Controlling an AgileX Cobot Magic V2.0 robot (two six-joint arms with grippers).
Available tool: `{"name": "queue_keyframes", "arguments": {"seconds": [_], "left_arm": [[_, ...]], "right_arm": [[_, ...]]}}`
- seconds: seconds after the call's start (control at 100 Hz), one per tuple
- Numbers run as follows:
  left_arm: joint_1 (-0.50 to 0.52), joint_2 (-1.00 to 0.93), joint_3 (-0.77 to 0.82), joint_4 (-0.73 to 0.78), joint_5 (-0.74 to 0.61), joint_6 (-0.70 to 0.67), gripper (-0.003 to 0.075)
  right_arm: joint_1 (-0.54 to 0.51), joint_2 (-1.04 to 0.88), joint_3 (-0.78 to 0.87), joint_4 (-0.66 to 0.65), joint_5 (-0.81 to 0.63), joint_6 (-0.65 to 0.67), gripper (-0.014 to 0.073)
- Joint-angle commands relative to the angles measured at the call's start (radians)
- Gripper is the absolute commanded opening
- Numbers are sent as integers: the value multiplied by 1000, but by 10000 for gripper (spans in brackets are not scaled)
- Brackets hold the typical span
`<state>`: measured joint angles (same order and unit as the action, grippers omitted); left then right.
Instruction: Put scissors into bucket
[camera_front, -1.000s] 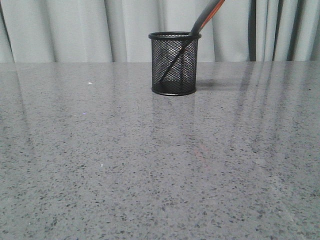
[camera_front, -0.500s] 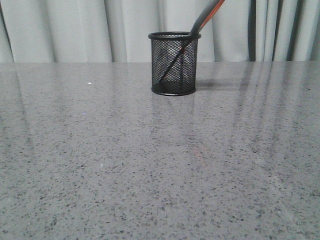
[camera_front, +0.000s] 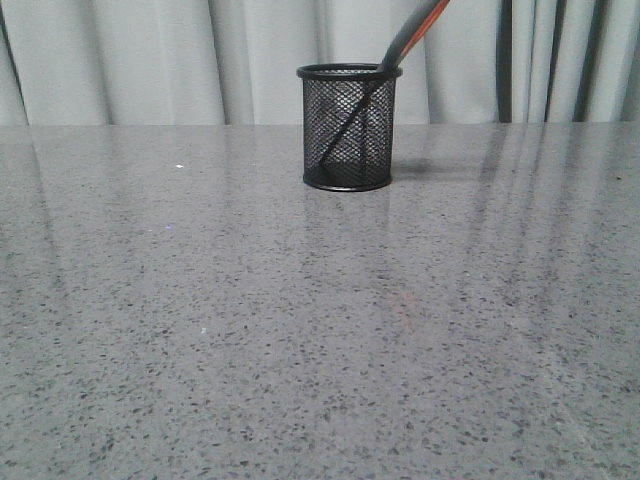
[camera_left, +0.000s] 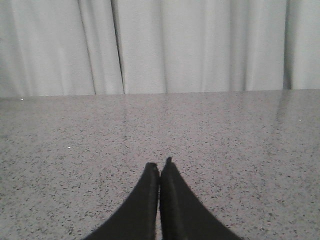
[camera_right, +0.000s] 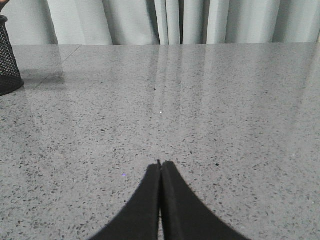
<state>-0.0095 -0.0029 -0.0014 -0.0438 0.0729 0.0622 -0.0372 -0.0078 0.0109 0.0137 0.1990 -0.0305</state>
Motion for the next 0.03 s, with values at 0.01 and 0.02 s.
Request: {"name": "queue_keyframes", "arguments": {"seconds": [0.01, 0.02], "left_arm": [[-9, -24, 28, -3, -73, -10, -21], [-9, -24, 28, -3, -73, -10, -21]], "right_arm": [[-4, -24, 17, -14, -74, 6, -54], [-4, -24, 17, -14, -74, 6, -55]]}}
